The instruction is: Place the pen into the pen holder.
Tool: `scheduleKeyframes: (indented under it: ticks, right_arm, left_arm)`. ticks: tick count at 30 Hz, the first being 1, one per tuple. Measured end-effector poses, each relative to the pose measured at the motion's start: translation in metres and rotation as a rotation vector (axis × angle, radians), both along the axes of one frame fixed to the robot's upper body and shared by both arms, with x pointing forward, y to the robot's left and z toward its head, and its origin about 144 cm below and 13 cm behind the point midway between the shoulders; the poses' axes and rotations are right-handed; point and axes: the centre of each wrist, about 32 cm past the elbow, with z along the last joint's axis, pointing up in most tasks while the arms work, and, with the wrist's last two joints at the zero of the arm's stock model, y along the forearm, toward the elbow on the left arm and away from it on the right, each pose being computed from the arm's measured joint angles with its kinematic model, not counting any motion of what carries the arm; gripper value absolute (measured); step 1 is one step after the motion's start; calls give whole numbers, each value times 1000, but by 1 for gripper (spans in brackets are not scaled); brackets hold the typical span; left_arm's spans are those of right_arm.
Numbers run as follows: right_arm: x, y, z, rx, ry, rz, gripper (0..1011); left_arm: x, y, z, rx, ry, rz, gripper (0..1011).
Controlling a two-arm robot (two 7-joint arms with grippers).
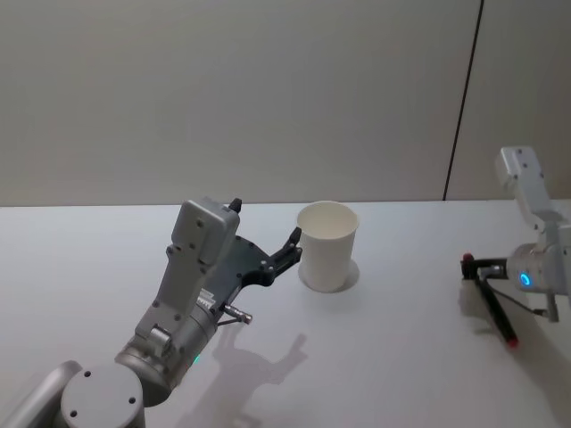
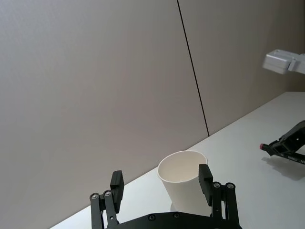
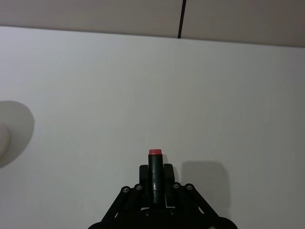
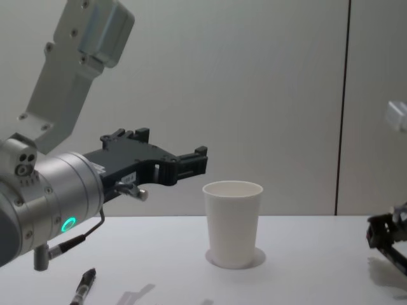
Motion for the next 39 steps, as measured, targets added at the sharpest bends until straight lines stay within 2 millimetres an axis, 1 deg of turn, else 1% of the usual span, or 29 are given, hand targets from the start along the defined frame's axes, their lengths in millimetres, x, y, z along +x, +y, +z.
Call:
scheduleKeyframes:
  ticks: [7, 18, 26, 39]
  right_arm:
    - [-7, -3, 6, 4, -98, 6, 165]
    - [-20, -6, 10, 1, -244, 33, 165]
    - [-29, -6, 10, -3, -356, 58, 165]
    - [-43, 0, 6, -18, -559, 106, 165]
  left_arm:
    - [0, 0, 0, 0, 0, 0, 1000]
    - [0, 0, 0, 0, 0, 0, 1000]
    - [0, 0, 0, 0, 0, 0, 1000]
    - [0, 0, 0, 0, 0, 0, 1000]
